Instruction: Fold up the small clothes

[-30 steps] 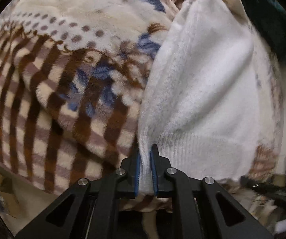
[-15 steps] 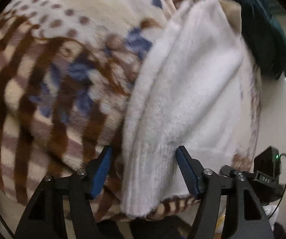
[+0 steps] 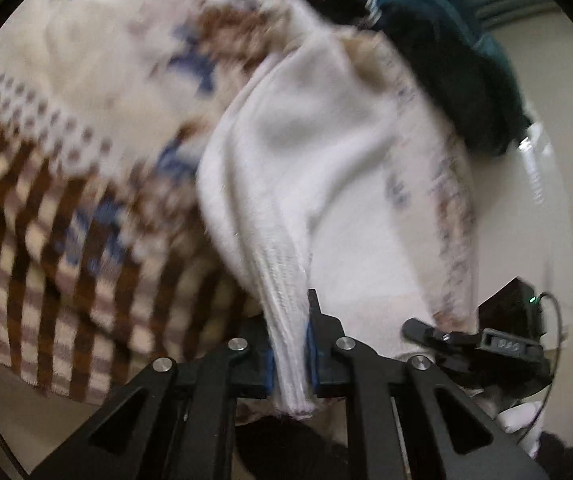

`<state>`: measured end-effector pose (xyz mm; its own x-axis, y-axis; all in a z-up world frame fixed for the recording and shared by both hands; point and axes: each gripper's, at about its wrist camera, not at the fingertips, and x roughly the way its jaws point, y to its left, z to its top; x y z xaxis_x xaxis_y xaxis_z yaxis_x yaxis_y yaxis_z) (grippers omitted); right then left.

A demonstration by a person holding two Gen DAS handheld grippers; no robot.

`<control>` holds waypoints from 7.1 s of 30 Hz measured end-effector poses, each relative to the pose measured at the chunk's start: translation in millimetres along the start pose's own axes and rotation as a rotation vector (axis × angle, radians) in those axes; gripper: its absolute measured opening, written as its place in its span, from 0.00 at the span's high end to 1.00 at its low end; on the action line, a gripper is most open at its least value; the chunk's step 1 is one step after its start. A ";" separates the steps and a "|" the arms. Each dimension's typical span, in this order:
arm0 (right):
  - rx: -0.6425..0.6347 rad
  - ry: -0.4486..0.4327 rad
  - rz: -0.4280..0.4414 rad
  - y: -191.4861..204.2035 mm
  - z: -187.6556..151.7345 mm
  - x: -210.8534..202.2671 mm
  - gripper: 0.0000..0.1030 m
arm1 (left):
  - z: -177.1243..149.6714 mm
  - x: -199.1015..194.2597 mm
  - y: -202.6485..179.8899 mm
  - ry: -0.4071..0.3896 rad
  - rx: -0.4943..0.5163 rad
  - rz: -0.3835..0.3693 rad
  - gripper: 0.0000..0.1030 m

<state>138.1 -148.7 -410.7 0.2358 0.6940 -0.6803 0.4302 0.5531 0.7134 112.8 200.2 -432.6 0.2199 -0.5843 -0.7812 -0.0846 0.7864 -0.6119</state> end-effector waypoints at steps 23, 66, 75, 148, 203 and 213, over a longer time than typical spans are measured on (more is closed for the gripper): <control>-0.125 -0.121 -0.035 144.2 403.3 24.9 0.76 | 351.6 116.7 -43.4 -0.137 -0.244 -0.149 0.84; -0.181 -0.030 -0.076 83.6 453.1 74.5 0.95 | 385.9 193.2 -20.6 -0.023 0.074 0.340 0.72; -0.288 0.040 -0.099 95.5 459.9 64.2 0.05 | 362.2 126.8 -19.9 -0.179 -0.046 0.241 0.47; -0.347 0.475 0.087 134.7 395.8 159.7 0.66 | 268.2 150.7 9.2 -0.141 -0.176 -0.142 0.46; -0.185 -0.044 0.012 217.1 492.1 165.4 0.45 | 633.0 173.5 -67.4 -0.022 0.096 -0.164 0.55; -0.149 -0.071 0.037 164.0 444.8 152.7 0.88 | 547.1 121.4 -51.8 -0.179 0.081 -0.060 0.54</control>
<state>632.2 -157.0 -472.4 0.3126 0.6840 -0.6592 0.2871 0.5935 0.7519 675.6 198.2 -428.2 0.3918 -0.5916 -0.7046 0.0107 0.7687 -0.6395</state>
